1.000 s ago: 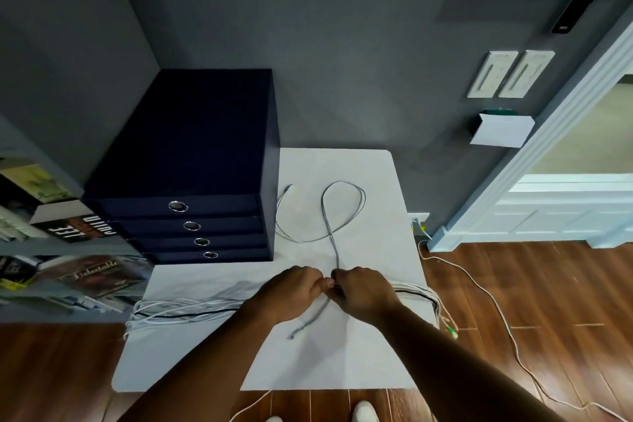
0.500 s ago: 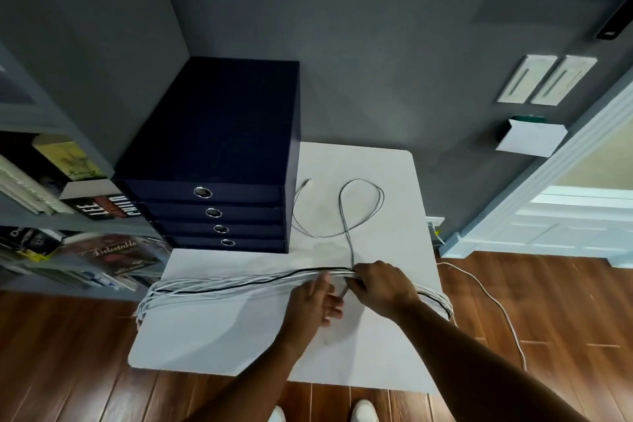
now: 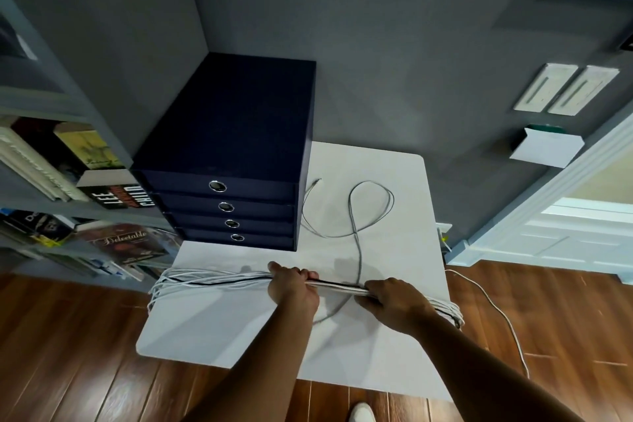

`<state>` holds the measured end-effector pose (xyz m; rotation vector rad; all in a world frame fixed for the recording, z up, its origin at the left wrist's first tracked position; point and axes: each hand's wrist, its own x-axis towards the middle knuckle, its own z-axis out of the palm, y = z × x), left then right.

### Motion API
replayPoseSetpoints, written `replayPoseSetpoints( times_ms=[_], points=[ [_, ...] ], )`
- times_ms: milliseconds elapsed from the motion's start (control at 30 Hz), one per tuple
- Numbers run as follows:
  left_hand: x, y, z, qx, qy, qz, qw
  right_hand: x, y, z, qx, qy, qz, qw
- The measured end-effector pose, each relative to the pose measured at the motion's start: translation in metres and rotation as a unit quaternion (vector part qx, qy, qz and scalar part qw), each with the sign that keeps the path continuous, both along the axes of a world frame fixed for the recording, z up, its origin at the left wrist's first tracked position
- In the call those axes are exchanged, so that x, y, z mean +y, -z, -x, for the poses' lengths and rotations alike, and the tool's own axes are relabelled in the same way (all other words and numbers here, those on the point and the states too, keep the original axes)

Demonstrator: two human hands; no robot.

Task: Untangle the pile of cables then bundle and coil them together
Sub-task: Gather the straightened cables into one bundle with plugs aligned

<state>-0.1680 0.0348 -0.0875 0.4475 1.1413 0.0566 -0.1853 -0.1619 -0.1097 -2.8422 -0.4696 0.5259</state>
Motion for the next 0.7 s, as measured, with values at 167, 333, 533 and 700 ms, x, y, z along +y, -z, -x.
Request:
replayPoseSetpoints(
  times_ms=[167,333,533,700],
  points=[
    [-0.004,0.002,-0.002,0.001,-0.005,-0.022,1.000,0.027,-0.023,-0.012,0.060,-0.019,-0.063,0.996],
    [-0.002,-0.009,-0.003,-0.001,0.008,-0.024,1.000,0.071,-0.032,-0.005,0.046,-0.061,-0.099,0.992],
    [0.029,0.004,0.006,-0.026,0.003,-0.045,0.999,0.063,-0.028,0.006,-0.026,-0.114,-0.082,0.990],
    [0.031,0.004,0.002,-0.013,-0.008,-0.060,0.998,0.053,-0.024,0.006,-0.063,-0.094,-0.090,0.990]
  ],
)
